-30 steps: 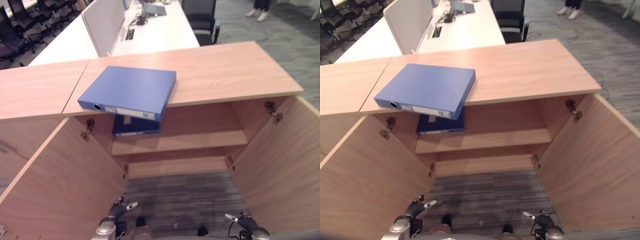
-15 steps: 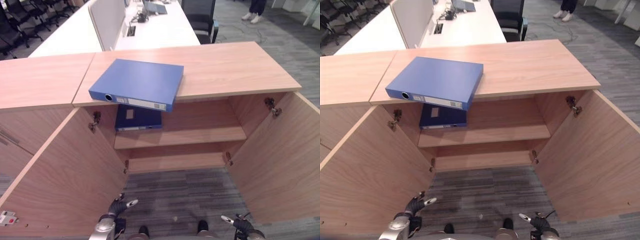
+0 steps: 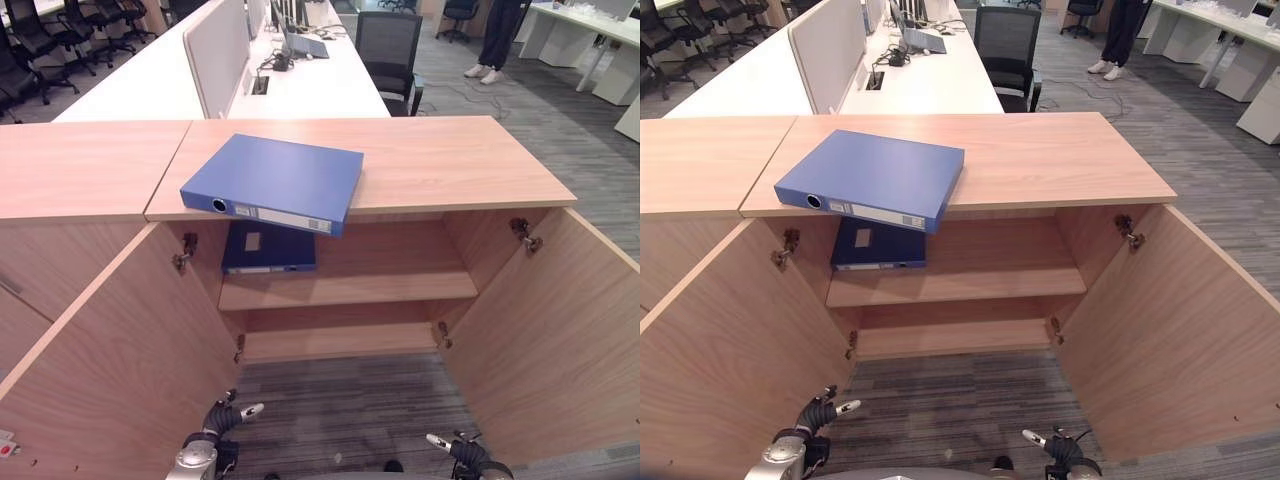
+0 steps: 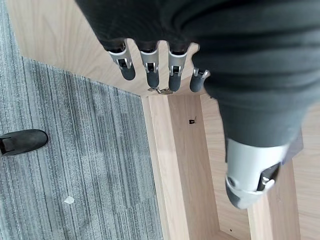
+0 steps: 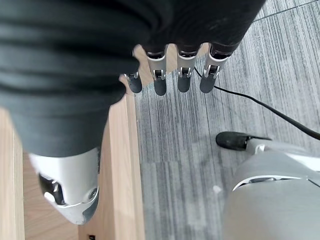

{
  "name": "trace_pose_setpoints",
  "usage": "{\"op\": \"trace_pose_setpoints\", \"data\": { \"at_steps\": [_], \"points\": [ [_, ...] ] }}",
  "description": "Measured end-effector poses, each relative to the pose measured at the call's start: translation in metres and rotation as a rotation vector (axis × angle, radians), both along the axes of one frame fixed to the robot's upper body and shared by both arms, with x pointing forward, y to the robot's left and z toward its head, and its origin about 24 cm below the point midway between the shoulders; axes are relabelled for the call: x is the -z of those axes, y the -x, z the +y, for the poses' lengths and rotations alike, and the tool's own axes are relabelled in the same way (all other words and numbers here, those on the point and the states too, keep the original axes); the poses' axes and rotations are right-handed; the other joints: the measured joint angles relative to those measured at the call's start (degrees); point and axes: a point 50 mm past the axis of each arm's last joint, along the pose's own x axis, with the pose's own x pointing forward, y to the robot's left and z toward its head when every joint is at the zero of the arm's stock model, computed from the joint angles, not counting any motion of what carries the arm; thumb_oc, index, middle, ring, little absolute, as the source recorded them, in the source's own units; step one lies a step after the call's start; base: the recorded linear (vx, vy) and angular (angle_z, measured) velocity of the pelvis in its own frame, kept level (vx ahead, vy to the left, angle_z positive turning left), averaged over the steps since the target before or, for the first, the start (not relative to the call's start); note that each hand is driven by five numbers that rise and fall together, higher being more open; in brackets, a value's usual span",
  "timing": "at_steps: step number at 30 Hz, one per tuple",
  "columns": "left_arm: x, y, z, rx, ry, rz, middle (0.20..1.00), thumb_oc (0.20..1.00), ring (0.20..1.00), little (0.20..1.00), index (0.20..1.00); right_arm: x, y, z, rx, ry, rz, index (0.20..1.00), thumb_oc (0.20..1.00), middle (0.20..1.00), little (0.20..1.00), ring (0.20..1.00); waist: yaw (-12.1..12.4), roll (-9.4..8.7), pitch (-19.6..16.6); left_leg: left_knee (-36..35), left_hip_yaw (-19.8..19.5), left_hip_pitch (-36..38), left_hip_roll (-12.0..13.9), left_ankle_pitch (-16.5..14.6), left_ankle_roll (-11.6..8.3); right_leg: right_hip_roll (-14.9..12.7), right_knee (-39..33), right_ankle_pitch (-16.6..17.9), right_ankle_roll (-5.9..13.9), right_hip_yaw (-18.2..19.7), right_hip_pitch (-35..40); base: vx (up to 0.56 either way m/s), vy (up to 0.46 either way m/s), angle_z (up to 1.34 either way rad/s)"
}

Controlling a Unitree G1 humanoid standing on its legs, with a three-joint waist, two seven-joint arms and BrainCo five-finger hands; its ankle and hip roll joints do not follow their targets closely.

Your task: Put the empty folder in the office cabinet

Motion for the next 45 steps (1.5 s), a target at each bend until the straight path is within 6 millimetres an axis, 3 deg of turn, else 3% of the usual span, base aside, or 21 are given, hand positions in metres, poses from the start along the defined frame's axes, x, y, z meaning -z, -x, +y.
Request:
{"op": "trace_pose_setpoints", "data": {
  "at_steps": [3, 5, 9, 11, 17, 24, 25, 27, 30, 37, 45],
  "points": [
    [-0.002, -0.003, 0.000, 0.028, -0.020, -0.011, 1.000, 1.000, 1.000, 1.000, 1.000, 0.000, 0.000, 0.000, -0.003, -0.001, 0.001, 1.000, 1.000, 1.000, 1.000, 1.000, 0.02, 0.10, -0.02, 0.00, 0.01, -0.02, 0.31, 0.02, -0.03, 0.22, -0.01, -0.08, -0.13, 0.01, -0.05, 0.01, -0.002, 0.00],
    [-0.014, -0.016, 0.002, 0.087, -0.064, -0.072, 1.000, 1.000, 1.000, 1.000, 1.000, 0.000, 0.000, 0.000, -0.003, 0.000, 0.000, 1.000, 1.000, 1.000, 1.000, 1.000, 0.30, 0.19, 0.04, 0.01, -0.08, 0.04, 0.56, 0.15, -0.22, 0.56, -0.01, -0.05, -0.12, 0.00, -0.11, 0.00, -0.023, 0.00],
    [-0.068, -0.048, 0.008, 0.132, -0.221, -0.370, 1.000, 1.000, 1.000, 1.000, 1.000, -0.003, -0.001, -0.001, 0.007, 0.015, -0.030, 1.000, 1.000, 1.000, 1.000, 1.000, 0.90, 0.47, 0.56, 0.02, -0.31, -0.24, 1.47, 0.31, -0.75, 1.32, -0.02, -0.11, -0.20, -0.18, 0.06, -0.03, -0.054, 0.02],
    [-0.080, -0.057, 0.012, 0.110, -0.305, -0.447, 1.000, 1.000, 1.000, 1.000, 1.000, -0.003, 0.001, -0.003, 0.015, 0.029, -0.029, 1.000, 1.000, 1.000, 1.000, 1.000, 1.51, 1.16, 1.15, 0.23, -0.64, -0.50, 1.66, 0.34, -0.79, 1.61, 0.00, -0.12, -0.22, -0.43, -0.02, -0.04, -0.066, 0.06],
    [-0.120, -0.067, 0.025, 0.126, -0.630, -0.635, 1.000, 1.000, 1.000, 1.000, 1.000, -0.001, 0.012, -0.006, 0.036, 0.065, -0.002, 1.000, 1.000, 1.000, 1.000, 1.000, 2.65, 0.97, 3.88, 0.55, -1.94, -1.93, 2.55, 1.06, -1.58, 2.48, -0.01, -0.22, -0.41, -1.53, -1.00, 0.02, -0.031, 0.09],
    [-0.217, -0.094, 0.052, 0.251, -1.140, -0.951, 1.000, 1.000, 1.000, 1.000, 1.000, 0.000, 0.015, -0.005, 0.033, 0.059, -0.007, 1.000, 1.000, 1.000, 1.000, 1.000, 2.63, 0.93, 4.50, 0.54, -2.21, -1.00, 2.66, 1.01, -1.64, 2.60, -0.02, -0.41, -0.68, -1.88, 0.22, 0.05, -0.023, 0.02],
    [-0.217, -0.094, 0.052, 0.251, -1.140, -0.951, 1.000, 1.000, 1.000, 1.000, 1.000, 0.000, 0.015, -0.005, 0.033, 0.059, -0.007, 1.000, 1.000, 1.000, 1.000, 1.000, 2.63, 0.93, 4.50, 0.54, -2.21, -1.00, 2.66, 1.01, -1.64, 2.60, -0.02, -0.41, -0.68, -1.88, 0.22, 0.00, 0.000, 0.00],
    [-0.236, -0.105, 0.048, 0.249, -1.227, -1.027, 1.000, 1.000, 1.000, 1.000, 1.000, 0.000, 0.014, -0.004, 0.025, 0.051, -0.010, 1.000, 1.000, 1.000, 1.000, 1.000, 2.48, 1.20, 4.39, 0.54, -2.22, -0.64, 2.68, 1.00, -1.63, 2.63, -0.01, -0.43, -0.71, -1.87, 0.51, 0.00, 0.000, 0.00],
    [-0.248, -0.114, 0.039, 0.290, -1.266, -1.093, 1.000, 1.000, 1.000, 1.000, 1.000, 0.000, 0.015, -0.004, 0.020, 0.046, -0.005, 1.000, 1.000, 1.000, 1.000, 1.000, 2.23, 1.19, 4.34, 0.53, -2.19, -0.19, 2.71, 1.00, -1.63, 2.66, -0.01, -0.46, -0.75, -1.79, 0.90, 0.00, 0.000, 0.00],
    [-0.274, -0.122, 0.038, 0.366, -1.409, -1.161, 1.000, 1.000, 1.000, 1.000, 1.000, 0.000, 0.015, -0.003, 0.011, 0.037, -0.005, 1.000, 1.000, 1.000, 1.000, 1.000, 0.73, 1.23, 2.85, 0.03, -1.98, 0.03, 2.73, 0.90, -1.64, 2.67, 0.00, -0.45, -0.74, -1.55, 1.02, 0.03, 0.003, -0.02],
    [-0.269, -0.135, 0.017, 0.473, -1.384, -1.196, 1.000, 1.000, 1.000, 1.000, 1.000, 0.001, 0.016, -0.001, -0.007, 0.033, 0.003, 1.000, 1.000, 1.000, 1.000, 1.000, -0.55, 1.24, 1.03, 0.04, -1.66, 0.62, 2.73, 0.88, -1.66, 2.71, 0.04, -0.44, -0.74, -1.23, 1.38, 0.01, 0.004, -0.01]
  ]
}}
